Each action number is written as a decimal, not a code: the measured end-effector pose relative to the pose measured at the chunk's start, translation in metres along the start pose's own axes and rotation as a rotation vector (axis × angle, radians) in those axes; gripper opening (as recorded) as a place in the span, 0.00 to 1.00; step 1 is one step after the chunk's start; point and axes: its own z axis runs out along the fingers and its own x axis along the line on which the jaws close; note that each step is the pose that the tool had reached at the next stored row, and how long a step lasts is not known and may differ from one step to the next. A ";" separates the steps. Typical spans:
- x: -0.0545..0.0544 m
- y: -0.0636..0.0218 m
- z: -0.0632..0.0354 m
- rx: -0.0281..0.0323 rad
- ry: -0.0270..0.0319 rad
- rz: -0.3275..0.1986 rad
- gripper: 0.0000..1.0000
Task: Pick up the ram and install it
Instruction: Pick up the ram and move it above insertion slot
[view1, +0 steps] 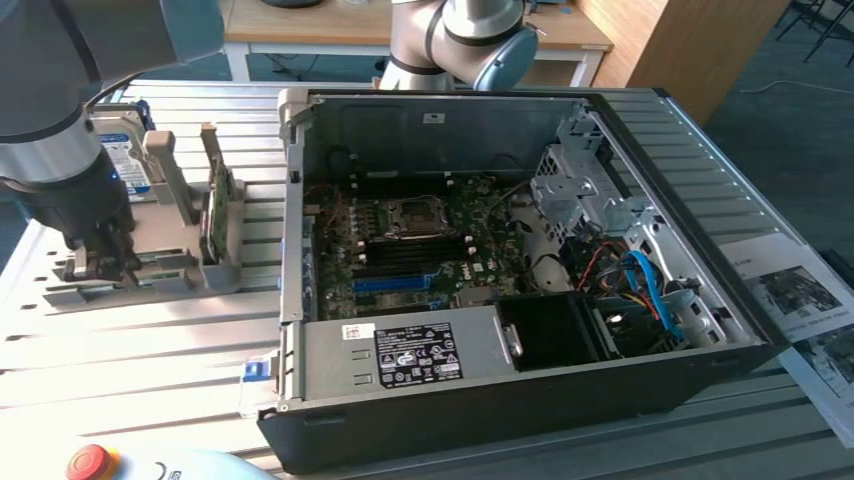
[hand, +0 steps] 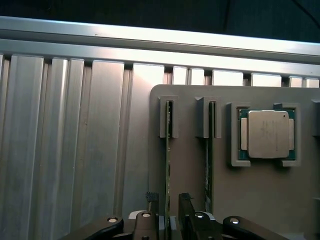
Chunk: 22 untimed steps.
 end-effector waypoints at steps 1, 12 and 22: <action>0.000 0.0000 0.0001 0.0000 0.0000 0.000 0.30; -0.001 -0.0004 0.0019 -0.0001 0.0001 0.000 0.30; -0.001 -0.0013 0.0032 -0.0001 0.0001 0.000 0.30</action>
